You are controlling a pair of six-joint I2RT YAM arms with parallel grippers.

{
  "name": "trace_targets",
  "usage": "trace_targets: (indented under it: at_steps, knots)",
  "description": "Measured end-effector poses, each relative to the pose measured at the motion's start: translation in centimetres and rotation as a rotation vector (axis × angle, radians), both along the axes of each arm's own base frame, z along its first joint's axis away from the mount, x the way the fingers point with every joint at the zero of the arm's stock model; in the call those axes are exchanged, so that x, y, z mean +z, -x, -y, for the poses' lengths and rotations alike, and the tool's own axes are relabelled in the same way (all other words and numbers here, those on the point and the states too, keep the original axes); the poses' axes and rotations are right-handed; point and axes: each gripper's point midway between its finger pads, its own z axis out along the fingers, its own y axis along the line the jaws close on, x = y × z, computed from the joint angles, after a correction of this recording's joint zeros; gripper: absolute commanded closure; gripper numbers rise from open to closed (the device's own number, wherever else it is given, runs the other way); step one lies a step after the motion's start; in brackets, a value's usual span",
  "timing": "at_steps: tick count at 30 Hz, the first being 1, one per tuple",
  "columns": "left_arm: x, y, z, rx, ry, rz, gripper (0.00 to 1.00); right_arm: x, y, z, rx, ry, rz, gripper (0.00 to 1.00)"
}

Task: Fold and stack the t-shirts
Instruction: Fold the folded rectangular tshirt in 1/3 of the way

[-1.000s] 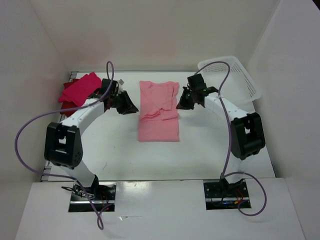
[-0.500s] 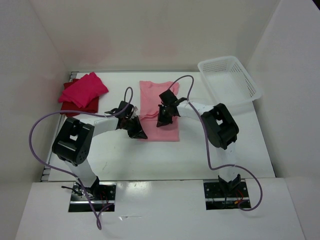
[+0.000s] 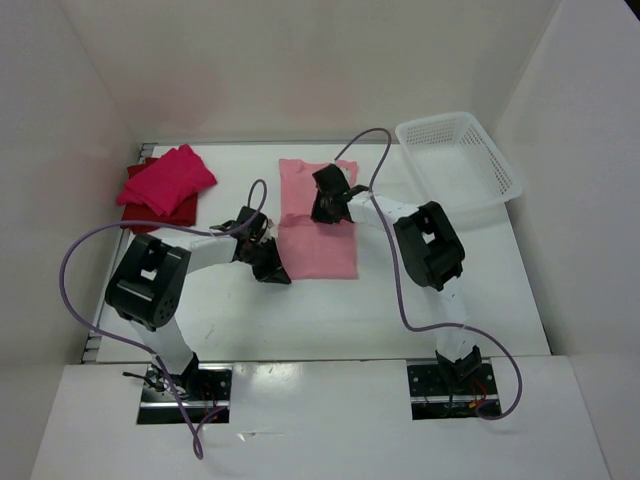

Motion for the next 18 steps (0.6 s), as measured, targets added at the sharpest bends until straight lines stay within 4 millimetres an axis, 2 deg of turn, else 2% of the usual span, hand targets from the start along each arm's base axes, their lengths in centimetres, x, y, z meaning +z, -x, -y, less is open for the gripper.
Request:
trace_targets:
  at_steps: [3,6,10,11,13,18]
  knots:
    - [0.4,0.4,-0.3,-0.003,-0.01,-0.003,0.83,2.1,-3.7,0.2,-0.055,-0.014,0.073,1.0]
    - [1.8,0.3,-0.4,0.0,-0.008,0.024,0.82,5.8,-6.9,1.1,-0.105,-0.046,0.161,1.0]
    - [3.0,-0.2,-0.3,0.002,0.0,0.058,0.73,8.2,-7.7,2.4,-0.132,-0.066,0.193,1.0]
    - [3.3,-0.3,-0.4,0.007,0.0,0.063,0.67,8.2,-7.2,2.8,-0.13,-0.068,0.186,1.0]
    - [3.7,-0.5,-0.8,0.019,0.002,0.07,0.66,8.0,-4.7,3.7,-0.117,-0.07,0.149,1.0]
    - [4.4,-2.3,-2.9,0.096,0.029,0.088,0.59,6.7,5.1,6.5,-0.081,-0.114,-0.003,0.98]
